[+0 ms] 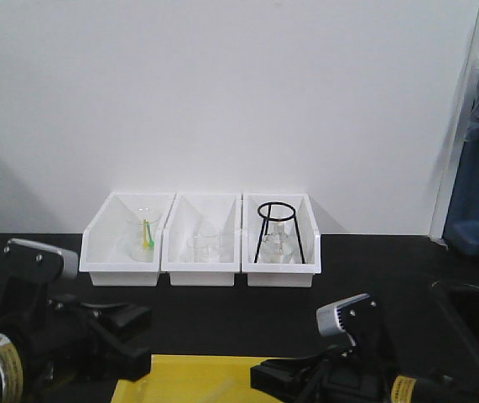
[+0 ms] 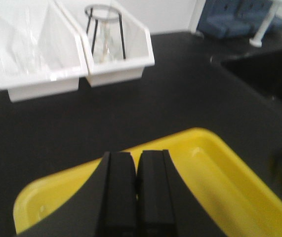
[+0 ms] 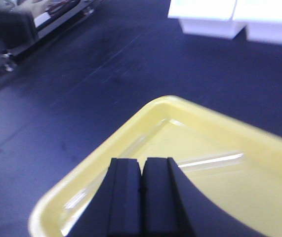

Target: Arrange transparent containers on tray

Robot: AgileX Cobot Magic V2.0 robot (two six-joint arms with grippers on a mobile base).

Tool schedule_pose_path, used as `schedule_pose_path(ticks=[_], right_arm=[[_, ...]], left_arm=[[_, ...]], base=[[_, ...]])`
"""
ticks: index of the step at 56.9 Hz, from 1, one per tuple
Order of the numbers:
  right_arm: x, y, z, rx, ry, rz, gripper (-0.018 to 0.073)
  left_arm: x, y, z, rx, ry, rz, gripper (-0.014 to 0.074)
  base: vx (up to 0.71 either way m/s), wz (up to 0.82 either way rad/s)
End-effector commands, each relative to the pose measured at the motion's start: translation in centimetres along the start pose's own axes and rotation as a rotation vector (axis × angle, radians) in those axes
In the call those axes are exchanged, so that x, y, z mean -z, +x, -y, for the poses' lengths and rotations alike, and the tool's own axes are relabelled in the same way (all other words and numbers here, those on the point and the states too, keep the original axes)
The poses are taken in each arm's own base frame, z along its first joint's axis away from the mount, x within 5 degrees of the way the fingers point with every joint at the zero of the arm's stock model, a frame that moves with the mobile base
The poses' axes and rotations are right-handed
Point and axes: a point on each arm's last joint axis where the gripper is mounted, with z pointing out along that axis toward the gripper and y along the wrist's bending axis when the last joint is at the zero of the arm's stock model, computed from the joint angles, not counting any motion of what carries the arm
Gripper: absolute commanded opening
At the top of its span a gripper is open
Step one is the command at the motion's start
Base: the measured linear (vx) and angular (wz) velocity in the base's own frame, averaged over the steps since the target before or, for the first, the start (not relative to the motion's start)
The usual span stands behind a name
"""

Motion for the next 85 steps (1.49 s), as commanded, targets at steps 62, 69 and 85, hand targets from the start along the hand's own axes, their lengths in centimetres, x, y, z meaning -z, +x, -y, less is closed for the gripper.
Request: schedule_pose_path(ticks=[62, 69, 85], right_arm=[[15.8, -7.0, -7.3, 0.387, 0.262, 0.399, -0.0013], [15.8, -7.0, -7.3, 0.386, 0.262, 0.399, -0.0013], [15.8, -7.0, -7.3, 0.386, 0.262, 0.399, -0.0013]], left_arm=[[11.7, -1.1, 4.0, -0.255, 0.24, 0.236, -0.0003], [11.7, -1.1, 3.9, -0.255, 0.234, 0.237, -0.0003], [11.8, -2.3, 2.3, -0.022, 0.077, 0.341, -0.0003]], base=[[0.0, 0.0], [0.0, 0.0], [0.0, 0.0]])
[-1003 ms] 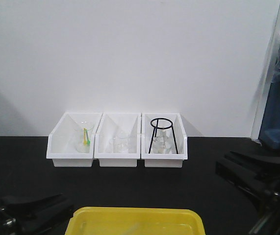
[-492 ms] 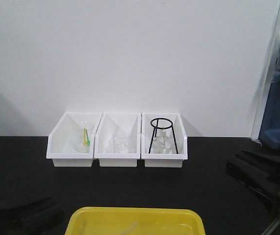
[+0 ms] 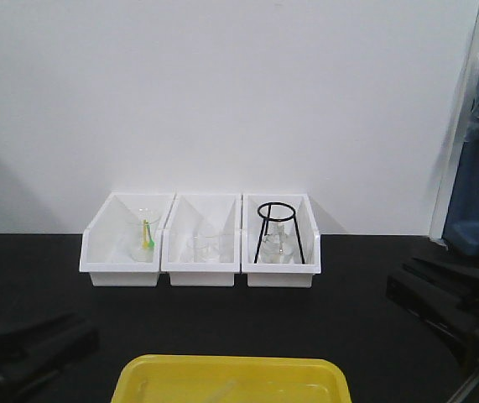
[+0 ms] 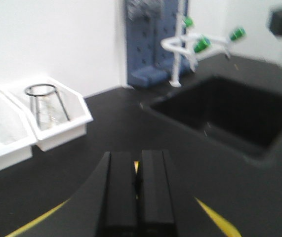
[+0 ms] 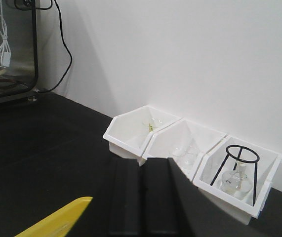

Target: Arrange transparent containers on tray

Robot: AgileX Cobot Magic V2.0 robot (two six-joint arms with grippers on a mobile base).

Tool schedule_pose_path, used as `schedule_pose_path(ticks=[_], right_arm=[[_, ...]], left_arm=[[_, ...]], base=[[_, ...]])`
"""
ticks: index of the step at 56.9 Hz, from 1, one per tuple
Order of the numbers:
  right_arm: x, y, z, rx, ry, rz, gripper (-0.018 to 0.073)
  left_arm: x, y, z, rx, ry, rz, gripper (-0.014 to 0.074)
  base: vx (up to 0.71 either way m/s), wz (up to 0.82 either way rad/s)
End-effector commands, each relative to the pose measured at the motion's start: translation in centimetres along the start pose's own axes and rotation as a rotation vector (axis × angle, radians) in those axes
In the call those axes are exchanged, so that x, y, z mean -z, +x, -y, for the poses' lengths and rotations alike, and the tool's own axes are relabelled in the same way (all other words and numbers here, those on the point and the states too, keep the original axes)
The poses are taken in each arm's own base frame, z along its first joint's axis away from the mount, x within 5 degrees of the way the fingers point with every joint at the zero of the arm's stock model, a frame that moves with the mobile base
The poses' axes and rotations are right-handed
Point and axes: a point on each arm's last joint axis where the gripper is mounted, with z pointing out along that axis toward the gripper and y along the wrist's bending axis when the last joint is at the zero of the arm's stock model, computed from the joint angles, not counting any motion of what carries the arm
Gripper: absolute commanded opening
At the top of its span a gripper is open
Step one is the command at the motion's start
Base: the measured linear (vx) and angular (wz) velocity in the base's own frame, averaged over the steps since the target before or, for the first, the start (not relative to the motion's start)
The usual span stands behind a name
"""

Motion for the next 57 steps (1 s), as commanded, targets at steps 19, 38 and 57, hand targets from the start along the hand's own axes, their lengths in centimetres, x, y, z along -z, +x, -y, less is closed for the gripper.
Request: schedule_pose_path(ticks=[19, 38, 57], right_arm=[[0.3, -1.2, 0.3, -0.001, 0.024, 0.04, -0.0013], [0.3, -1.2, 0.3, -0.001, 0.024, 0.04, -0.0013], [0.3, -1.2, 0.3, -0.001, 0.024, 0.04, -0.0013]], left_arm=[[0.7, -0.3, -2.3, -0.083, -0.279, -0.063, -0.0003], [8.5, 5.8, -2.6, -0.155, -0.401, 0.221, -0.0003], [11.6, 14.8, -3.4, -0.18, -0.556, 0.184, -0.0003]], base=[[0.0, 0.0], [0.0, 0.0], [0.0, 0.0]])
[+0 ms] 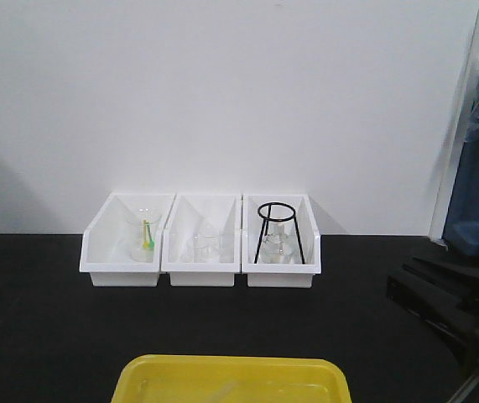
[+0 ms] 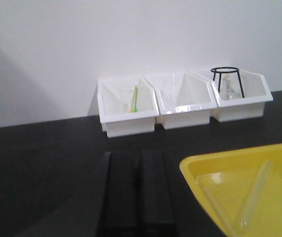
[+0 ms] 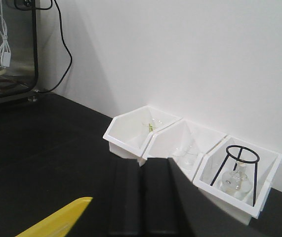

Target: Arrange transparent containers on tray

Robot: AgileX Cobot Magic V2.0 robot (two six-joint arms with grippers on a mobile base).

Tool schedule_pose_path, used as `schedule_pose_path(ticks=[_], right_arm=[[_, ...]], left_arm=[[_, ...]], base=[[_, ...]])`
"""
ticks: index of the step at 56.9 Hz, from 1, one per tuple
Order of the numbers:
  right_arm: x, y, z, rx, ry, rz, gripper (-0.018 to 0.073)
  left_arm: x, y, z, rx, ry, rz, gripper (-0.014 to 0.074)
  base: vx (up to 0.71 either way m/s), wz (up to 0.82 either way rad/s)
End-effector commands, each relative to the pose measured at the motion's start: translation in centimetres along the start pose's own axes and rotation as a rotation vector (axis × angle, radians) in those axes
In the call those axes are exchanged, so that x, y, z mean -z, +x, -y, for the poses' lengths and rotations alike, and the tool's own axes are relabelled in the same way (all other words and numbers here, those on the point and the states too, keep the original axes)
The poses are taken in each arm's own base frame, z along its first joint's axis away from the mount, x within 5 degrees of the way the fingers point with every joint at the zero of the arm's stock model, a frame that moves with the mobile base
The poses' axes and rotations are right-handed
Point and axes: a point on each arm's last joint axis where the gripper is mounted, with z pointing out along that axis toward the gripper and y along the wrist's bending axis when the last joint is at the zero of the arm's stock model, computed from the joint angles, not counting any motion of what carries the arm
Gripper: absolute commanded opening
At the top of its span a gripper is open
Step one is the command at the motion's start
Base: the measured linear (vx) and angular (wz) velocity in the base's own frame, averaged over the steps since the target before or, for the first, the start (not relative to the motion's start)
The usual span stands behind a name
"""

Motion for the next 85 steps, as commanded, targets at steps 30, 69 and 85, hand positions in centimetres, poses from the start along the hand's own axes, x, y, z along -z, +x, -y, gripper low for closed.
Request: schedule_pose_path(ticks=[30, 69, 85], right_arm=[[0.3, -1.2, 0.2, 0.0, 0.024, 0.041, -0.0013], [0.5, -1.7, 1.4, -0.051, 0.153, 0.097, -0.0013], [1.4, 0.8, 2.6, -0.039, 0.3, -0.186, -0.0013]], left_arm=[[0.5, 1.4, 0.0, -0.132, -0.006, -0.023, -0.0003], [0.5, 1.4, 0.0, -0.132, -0.006, -0.023, -0.0003], [0.5, 1.4, 0.0, -0.132, -0.006, -0.023, -0.0003]], base=[[0.0, 0.0], [0.0, 0.0], [0.0, 0.0]])
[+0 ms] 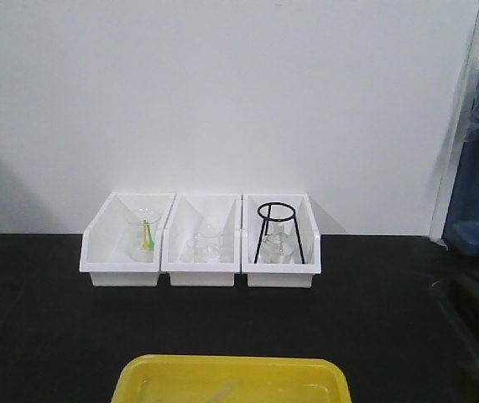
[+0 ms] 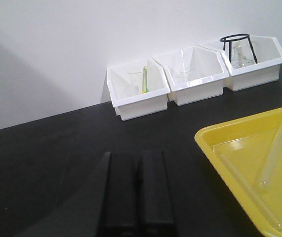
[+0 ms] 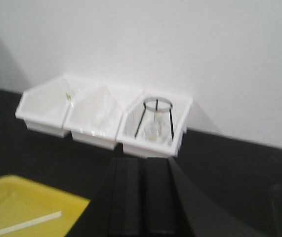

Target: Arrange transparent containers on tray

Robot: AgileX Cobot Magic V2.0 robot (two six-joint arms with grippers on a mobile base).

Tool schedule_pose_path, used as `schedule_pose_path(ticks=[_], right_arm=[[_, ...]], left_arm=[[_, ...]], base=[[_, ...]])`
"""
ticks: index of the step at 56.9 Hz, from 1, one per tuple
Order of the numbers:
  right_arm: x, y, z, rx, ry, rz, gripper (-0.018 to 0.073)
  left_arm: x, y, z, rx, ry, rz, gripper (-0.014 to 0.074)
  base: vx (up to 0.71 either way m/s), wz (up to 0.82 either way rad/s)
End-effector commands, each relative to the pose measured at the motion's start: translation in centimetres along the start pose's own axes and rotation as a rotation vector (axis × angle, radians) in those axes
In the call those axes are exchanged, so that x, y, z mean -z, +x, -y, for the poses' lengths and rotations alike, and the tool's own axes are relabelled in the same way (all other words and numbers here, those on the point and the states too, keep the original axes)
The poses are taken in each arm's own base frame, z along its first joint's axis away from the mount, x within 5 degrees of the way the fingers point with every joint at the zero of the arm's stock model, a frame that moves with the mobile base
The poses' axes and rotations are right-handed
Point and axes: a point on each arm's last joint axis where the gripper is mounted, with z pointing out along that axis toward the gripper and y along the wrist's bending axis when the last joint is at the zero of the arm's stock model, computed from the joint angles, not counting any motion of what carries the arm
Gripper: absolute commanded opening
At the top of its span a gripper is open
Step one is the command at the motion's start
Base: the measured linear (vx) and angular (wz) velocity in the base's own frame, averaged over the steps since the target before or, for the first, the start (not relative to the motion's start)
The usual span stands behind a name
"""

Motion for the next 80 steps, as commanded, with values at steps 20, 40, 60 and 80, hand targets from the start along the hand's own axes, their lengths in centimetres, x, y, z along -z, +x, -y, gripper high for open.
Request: schedule_pose_path(ticks=[20, 40, 60, 80], right_arm=[[4.6, 10.9, 1.5, -0.136, 0.145, 0.118, -0.0013], [8.2, 17.0, 1.1, -0.121, 0.274, 0.25, -0.0013], [8.3, 16.9, 1.1, -0.106, 0.276, 0.264, -0.0013], [8.3, 16.9, 1.1, -0.106, 0.276, 0.264, -0.0013]], left_arm=[[0.0, 0.4, 0.1, 0.003, -0.007, 0.067, -0.0003], [0.0, 0.4, 0.1, 0.003, -0.007, 0.067, -0.0003], [0.0, 0.4, 0.1, 0.003, -0.007, 0.067, -0.0003], [0.0, 0.4, 0.1, 0.003, -0.007, 0.067, -0.0003]], base=[[0.0, 0.0], [0.0, 0.0], [0.0, 0.0], [0.0, 0.0]])
